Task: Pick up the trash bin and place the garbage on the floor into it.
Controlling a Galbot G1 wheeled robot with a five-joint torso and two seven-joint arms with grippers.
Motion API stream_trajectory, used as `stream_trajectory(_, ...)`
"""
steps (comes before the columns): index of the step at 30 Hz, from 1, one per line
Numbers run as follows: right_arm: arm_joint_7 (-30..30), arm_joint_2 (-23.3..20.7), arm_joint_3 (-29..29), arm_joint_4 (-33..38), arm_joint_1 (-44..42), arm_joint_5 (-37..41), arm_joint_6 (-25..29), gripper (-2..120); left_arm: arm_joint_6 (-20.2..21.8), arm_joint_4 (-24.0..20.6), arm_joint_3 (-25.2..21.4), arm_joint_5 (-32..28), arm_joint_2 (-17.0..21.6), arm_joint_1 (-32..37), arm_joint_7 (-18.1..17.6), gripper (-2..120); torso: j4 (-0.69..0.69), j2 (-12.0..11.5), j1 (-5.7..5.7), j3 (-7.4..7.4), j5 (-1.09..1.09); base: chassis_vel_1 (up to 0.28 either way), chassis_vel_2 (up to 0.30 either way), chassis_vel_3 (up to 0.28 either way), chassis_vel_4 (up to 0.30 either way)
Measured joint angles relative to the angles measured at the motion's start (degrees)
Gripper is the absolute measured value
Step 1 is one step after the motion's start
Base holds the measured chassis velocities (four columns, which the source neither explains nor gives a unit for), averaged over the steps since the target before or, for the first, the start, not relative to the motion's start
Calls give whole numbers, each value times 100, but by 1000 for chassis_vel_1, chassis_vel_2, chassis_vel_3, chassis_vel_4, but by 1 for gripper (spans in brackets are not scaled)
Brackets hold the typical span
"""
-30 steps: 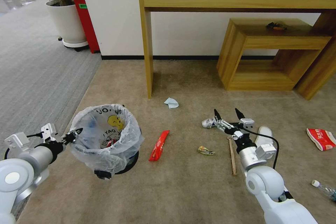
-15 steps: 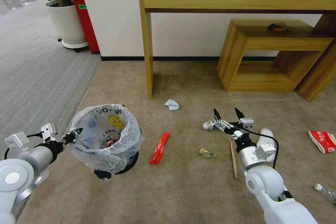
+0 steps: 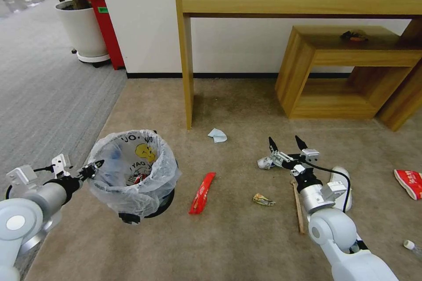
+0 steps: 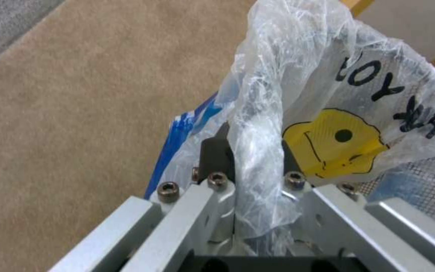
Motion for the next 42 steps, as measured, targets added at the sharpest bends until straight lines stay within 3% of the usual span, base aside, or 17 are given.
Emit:
stream_trajectory(29,21,13,8,18,5,-2,-5,100,0,37,7,1,5,-3,6,3,0,0,0,0,-2,44,147,-37,-146)
stream_trajectory(42,44,29,5,19,-5,3,4,100,0,-4,-2,6,1,14,9,3,-2,0,1,0,0,-42,78,37,-67)
